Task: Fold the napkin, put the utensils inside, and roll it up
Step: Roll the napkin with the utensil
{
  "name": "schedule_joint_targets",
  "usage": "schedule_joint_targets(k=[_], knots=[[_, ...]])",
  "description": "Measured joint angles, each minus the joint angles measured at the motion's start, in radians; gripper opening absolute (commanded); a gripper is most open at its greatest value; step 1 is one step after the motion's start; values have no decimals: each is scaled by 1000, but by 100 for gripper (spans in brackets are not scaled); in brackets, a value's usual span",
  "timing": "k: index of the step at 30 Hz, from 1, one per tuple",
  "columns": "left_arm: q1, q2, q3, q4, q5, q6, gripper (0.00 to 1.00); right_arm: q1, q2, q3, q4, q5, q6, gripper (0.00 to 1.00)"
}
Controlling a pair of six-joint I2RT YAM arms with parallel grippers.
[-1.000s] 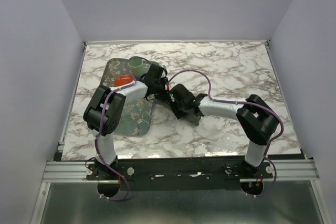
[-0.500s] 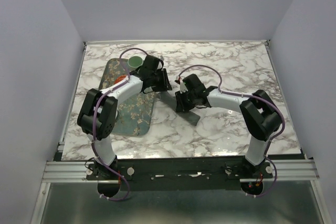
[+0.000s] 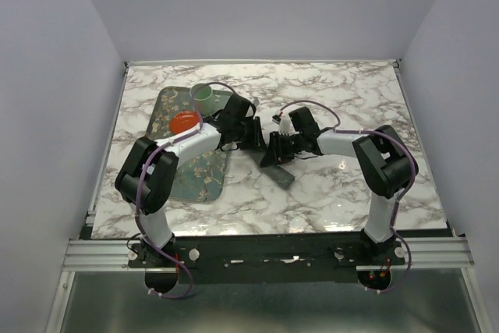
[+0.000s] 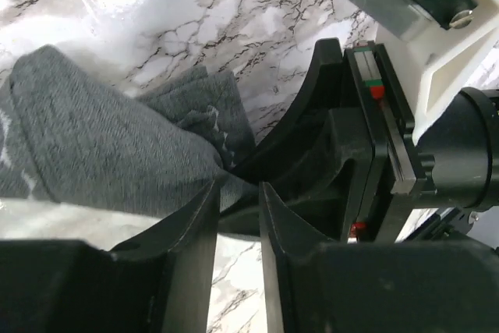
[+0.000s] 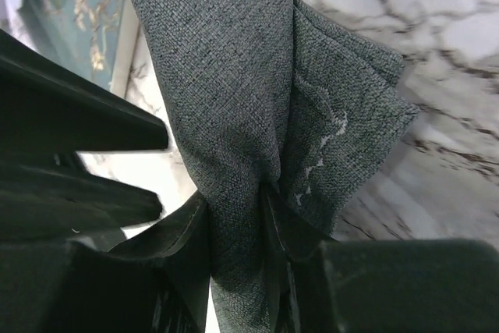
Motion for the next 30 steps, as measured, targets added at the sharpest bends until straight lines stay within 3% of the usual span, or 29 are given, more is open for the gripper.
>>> schedule_joint_targets(k=[10,20,30], knots=[[8,67,-6,43,0,-16,30,0,27,0,16,-90,29,41],[8,97,-18,92,-6,-16,29,-4,0,-23,23,-94,28,55],[7,114,-20,113,-11,-16,28,20,-211,-29,-228,176,-96,58]])
